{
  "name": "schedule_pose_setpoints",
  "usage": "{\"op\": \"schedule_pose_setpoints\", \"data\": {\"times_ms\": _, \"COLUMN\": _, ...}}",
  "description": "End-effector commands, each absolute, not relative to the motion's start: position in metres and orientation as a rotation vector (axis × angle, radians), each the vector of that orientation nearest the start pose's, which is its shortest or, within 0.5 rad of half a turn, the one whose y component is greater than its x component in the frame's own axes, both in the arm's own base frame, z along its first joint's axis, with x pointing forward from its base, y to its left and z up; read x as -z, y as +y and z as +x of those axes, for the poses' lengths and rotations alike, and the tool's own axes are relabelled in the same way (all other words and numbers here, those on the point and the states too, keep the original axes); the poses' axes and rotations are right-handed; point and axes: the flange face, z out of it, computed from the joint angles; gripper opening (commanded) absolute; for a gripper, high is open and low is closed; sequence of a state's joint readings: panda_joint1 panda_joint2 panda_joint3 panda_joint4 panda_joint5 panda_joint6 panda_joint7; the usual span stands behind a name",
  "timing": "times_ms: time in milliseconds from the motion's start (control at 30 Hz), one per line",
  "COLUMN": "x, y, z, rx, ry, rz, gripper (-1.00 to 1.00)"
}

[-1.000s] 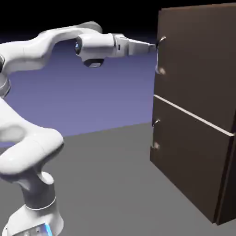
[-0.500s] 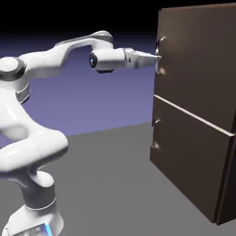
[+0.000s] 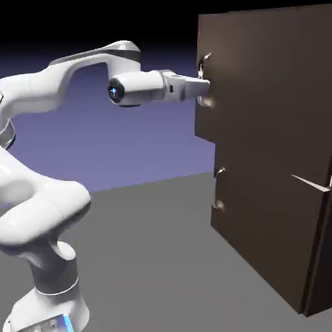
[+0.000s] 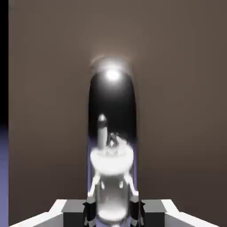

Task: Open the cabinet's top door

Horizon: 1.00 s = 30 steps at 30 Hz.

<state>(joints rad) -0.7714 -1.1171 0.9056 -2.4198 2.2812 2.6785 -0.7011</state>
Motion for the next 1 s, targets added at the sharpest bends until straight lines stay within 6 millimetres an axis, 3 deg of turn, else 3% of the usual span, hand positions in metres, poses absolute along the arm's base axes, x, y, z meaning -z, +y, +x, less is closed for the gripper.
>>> {"op": "schedule_pose_setpoints", "data": {"times_ms": 0, "x": -0.597, "y": 0.135, "z": 0.358, "rx": 1.584, "ry": 0.474, "rz": -1.766, "gripper": -1.0}}
{"op": "schedule_pose_setpoints", "data": {"times_ms": 200, "x": -0.597, "y": 0.096, "z": 0.307, "rx": 1.487, "ry": 0.343, "rz": -1.76, "gripper": -1.0}}
{"op": "schedule_pose_setpoints", "data": {"times_ms": 433, "x": -0.597, "y": 0.049, "z": 0.262, "rx": 1.385, "ry": 0.212, "rz": -1.747, "gripper": -1.0}}
{"op": "schedule_pose_setpoints", "data": {"times_ms": 967, "x": -0.597, "y": -0.057, "z": 0.194, "rx": 1.184, "ry": -0.029, "rz": -1.704, "gripper": -1.0}}
